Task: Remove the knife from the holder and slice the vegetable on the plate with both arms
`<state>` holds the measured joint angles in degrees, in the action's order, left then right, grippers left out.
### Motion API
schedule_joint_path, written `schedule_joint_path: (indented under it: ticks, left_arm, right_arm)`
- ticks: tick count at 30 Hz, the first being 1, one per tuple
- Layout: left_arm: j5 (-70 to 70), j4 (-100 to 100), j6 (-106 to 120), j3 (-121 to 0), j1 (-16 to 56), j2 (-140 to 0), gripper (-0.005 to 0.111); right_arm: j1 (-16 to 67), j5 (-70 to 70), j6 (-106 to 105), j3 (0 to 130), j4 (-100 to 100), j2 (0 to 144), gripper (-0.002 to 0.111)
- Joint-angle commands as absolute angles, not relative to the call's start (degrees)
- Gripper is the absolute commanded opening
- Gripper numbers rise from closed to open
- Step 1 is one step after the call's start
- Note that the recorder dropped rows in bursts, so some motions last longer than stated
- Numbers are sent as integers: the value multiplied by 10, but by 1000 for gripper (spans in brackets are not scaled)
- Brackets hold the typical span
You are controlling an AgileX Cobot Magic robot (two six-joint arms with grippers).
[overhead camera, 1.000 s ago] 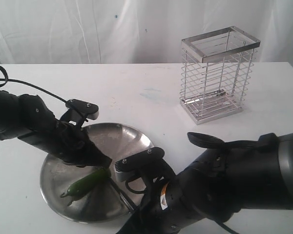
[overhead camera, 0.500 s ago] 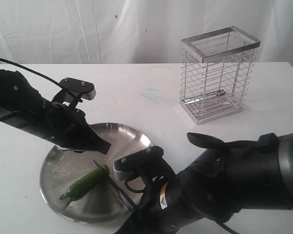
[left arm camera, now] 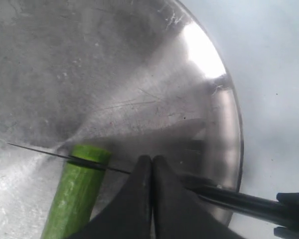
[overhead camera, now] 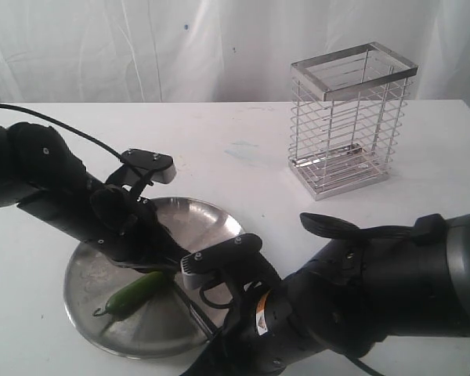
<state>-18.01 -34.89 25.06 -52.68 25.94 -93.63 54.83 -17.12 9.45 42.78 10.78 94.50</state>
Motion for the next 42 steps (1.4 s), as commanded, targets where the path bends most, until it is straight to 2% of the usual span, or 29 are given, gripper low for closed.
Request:
schedule_joint_path:
  ticks: [1, 11, 20, 24, 30, 42]
  left_arm:
    - [-188, -359, 256, -526, 276, -937, 0]
    - [-154, -357, 258, -493, 281, -1013, 0]
    - [-162, -310, 258, -530, 278, -903, 0]
    - [-185, -297, 256, -528, 255, -865, 0]
    - [-204, -262, 256, -492, 218, -861, 0]
    - [-171, -270, 253, -457, 216, -861, 0]
  right_arm:
    - [549, -162, 93, 427, 105, 944, 0]
    - [549, -162, 93, 427, 105, 944, 0]
    - [549, -178, 93, 427, 105, 944, 0]
    - [549, -186, 93, 427, 105, 944, 0]
    - [549, -195, 89, 438, 98, 946, 0]
    - [549, -241, 89, 507, 73, 1001, 0]
